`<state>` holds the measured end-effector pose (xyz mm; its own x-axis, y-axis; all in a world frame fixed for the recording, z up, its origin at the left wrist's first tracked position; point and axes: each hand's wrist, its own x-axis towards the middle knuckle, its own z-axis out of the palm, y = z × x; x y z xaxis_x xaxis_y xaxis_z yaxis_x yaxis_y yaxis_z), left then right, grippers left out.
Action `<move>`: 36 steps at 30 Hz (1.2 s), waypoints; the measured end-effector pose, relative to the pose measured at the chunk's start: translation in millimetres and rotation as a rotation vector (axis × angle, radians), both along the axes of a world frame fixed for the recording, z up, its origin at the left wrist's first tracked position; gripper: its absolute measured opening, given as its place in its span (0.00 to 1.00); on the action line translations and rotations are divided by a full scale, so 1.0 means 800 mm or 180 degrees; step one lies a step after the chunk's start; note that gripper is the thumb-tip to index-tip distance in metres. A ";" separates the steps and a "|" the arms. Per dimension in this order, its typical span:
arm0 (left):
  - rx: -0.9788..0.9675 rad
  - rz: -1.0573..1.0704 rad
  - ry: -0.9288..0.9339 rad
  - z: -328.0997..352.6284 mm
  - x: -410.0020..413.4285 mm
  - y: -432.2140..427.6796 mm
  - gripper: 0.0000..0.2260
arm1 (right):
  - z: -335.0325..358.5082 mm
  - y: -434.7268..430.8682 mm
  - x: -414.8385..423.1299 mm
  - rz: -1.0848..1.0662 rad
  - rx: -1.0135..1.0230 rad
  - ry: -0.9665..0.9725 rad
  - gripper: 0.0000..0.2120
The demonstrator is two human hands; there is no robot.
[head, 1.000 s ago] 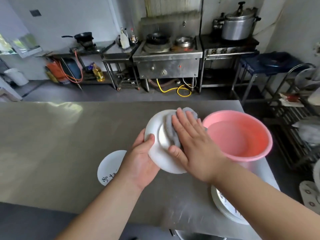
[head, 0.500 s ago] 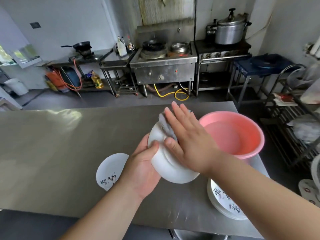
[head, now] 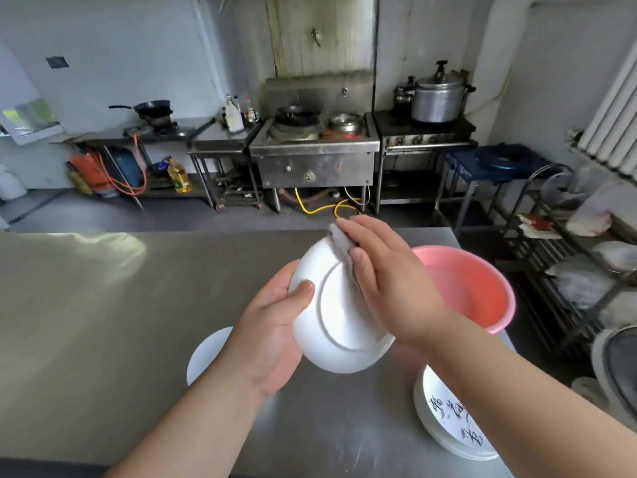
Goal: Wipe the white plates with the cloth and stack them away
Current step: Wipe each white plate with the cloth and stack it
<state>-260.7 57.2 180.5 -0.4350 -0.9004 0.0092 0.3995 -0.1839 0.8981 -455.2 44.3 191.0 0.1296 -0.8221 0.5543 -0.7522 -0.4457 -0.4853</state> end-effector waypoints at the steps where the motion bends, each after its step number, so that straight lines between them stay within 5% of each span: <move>1: 0.0022 0.0051 0.0005 0.002 0.007 -0.003 0.21 | -0.003 0.002 0.002 -0.0191 0.0107 -0.0217 0.20; 8: -0.0006 -0.0282 0.0095 0.003 0.035 -0.013 0.21 | 0.004 -0.003 0.053 0.0305 -0.0520 0.1052 0.21; 15: 0.0128 0.0100 0.0638 0.011 0.085 -0.043 0.22 | -0.022 0.006 0.092 -0.0720 0.0262 -0.0336 0.27; 22: 0.0172 -0.0131 0.0630 0.011 0.126 -0.058 0.20 | 0.031 -0.029 0.114 -0.0330 0.0016 0.0478 0.24; 29: 0.0341 0.0320 0.0917 0.008 0.149 -0.077 0.21 | -0.035 0.007 0.185 -0.0865 0.0126 -0.0752 0.28; 36: 0.0345 0.0407 0.0968 0.006 0.169 -0.087 0.20 | 0.023 -0.044 0.164 -0.0571 0.0048 -0.0431 0.25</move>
<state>-125.3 -12.5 185.2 -0.3106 -0.9503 0.0224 0.6718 -0.2028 0.7124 -324.0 9.0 209.0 -0.0944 -0.8337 0.5441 -0.7463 -0.3024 -0.5929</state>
